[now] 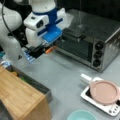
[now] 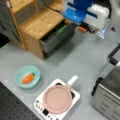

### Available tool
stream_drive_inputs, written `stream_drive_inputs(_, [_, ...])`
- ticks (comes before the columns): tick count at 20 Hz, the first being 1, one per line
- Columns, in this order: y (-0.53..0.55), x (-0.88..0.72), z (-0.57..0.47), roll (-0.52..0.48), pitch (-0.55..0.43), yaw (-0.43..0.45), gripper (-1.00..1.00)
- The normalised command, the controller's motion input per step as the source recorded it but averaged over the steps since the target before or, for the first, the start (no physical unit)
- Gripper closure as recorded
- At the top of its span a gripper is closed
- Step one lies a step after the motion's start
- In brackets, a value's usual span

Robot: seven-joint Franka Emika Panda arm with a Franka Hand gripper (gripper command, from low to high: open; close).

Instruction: Open the drawer. Pick up the carrot. Put the carrots in the drawer.

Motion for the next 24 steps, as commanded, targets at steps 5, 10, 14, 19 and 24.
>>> stream_drive_inputs(5, [-0.04,-0.04,-0.01,-0.019,0.087,0.039,-1.0])
stream_drive_inputs(10, [-0.09,-0.08,0.04,0.016,0.078,0.078,-1.0])
stream_drive_inputs(14, [-0.09,-0.05,0.06,0.05,0.038,0.103,-1.0])
stream_drive_inputs(19, [-0.12,-0.05,0.02,0.067,0.016,0.087,-1.0])
stream_drive_inputs(24, [-0.22,-0.1,-0.14,0.065,-0.018,0.071,-1.0])
